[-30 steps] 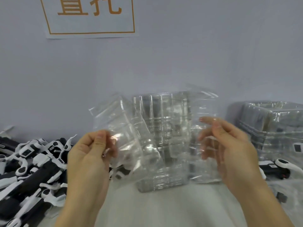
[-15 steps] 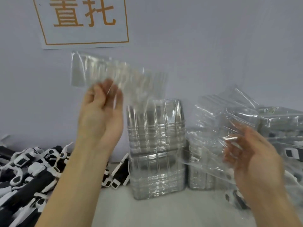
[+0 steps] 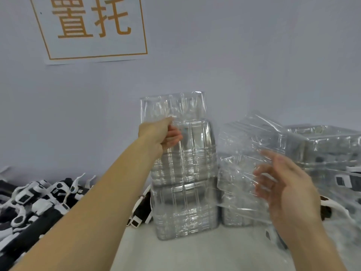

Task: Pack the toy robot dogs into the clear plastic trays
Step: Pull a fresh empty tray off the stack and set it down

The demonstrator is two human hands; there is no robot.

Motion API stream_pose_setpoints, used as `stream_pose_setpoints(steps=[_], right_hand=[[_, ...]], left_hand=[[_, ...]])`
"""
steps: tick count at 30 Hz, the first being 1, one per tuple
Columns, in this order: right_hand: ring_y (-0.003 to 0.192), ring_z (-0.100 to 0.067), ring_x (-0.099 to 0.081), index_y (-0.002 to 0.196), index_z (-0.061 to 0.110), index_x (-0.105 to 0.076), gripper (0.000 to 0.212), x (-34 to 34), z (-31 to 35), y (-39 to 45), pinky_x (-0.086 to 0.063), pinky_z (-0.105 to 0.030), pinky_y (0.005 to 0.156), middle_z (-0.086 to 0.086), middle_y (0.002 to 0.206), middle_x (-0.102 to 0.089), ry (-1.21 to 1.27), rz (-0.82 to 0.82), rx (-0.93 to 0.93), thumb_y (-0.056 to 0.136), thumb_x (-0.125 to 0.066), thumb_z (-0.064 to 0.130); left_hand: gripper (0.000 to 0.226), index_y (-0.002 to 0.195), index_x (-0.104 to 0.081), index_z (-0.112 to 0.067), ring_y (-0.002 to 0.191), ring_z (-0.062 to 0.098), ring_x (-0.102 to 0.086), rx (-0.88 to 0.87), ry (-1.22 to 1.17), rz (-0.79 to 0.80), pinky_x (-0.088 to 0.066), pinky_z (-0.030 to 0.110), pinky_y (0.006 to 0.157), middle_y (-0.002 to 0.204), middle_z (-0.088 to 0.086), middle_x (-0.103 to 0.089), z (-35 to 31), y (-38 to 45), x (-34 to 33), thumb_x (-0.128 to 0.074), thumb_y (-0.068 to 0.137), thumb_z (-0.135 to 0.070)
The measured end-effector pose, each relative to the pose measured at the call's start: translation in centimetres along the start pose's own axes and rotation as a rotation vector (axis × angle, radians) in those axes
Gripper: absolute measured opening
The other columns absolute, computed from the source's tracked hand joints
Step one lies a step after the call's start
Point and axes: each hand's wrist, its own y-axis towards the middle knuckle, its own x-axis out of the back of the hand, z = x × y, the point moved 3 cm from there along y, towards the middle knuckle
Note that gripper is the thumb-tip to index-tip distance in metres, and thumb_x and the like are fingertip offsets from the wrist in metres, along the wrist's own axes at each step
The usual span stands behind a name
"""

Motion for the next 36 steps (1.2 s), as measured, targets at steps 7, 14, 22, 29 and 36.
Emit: stream_pose_setpoints(steps=[7,14,22,29,36], right_hand=[[0.048,-0.016,-0.057,0.092,0.019,-0.075,0.031,-0.7,-0.2,-0.3,-0.047,-0.024,0.041,-0.008,0.068,-0.065,-0.06,0.078,-0.06,0.104,-0.047,0.021],[0.051,-0.027,-0.063,0.1,0.011,-0.06,0.013,-2.1,0.8,-1.5,-0.049,-0.028,0.039,-0.015,0.067,-0.067,-0.102,0.146,-0.221,0.099,-0.052,0.022],[0.072,-0.031,-0.063,0.086,0.021,-0.059,0.019,-6.6,-0.3,-3.5,-0.053,-0.044,0.071,-0.015,0.083,-0.06,-0.007,-0.019,-0.13,0.096,-0.057,0.037],[0.086,-0.026,-0.076,0.124,0.009,-0.05,0.024,-11.2,-1.9,-6.2,-0.058,-0.043,0.085,-0.021,0.093,-0.072,0.352,0.125,-0.211,0.104,-0.049,0.022],[0.077,-0.023,-0.075,0.101,0.025,-0.071,0.028,-11.0,-1.5,-6.2,-0.051,-0.036,0.076,-0.004,0.09,-0.078,-0.108,0.204,-0.035,0.102,-0.046,0.038]], left_hand=[[0.02,0.089,-0.07,-0.01,0.05,0.017,-0.066,-0.265,0.165,0.045,-0.051,0.023,0.044,0.065,0.002,-0.072,0.8,-3.2,1.1,-0.069,0.095,-0.029],[0.009,0.091,-0.071,-0.025,0.068,0.014,-0.07,-0.454,0.145,0.263,-0.054,0.021,0.056,0.083,-0.001,-0.075,6.1,-10.7,2.4,-0.064,0.096,-0.021],[0.041,0.115,-0.062,-0.039,0.11,0.012,-0.066,-0.616,0.044,0.249,-0.051,0.017,0.086,0.117,-0.007,-0.069,9.0,-12.5,5.6,-0.065,0.082,-0.063],[0.116,0.147,-0.021,-0.051,0.142,0.0,-0.036,-0.761,0.324,0.227,-0.034,0.025,0.109,0.149,-0.027,-0.038,9.3,-11.7,7.6,-0.093,0.056,-0.051],[0.084,0.14,-0.034,-0.055,0.118,0.01,-0.061,-0.781,0.228,-0.005,-0.046,0.028,0.101,0.12,-0.017,-0.061,8.5,-10.5,11.2,-0.08,0.072,-0.037]])
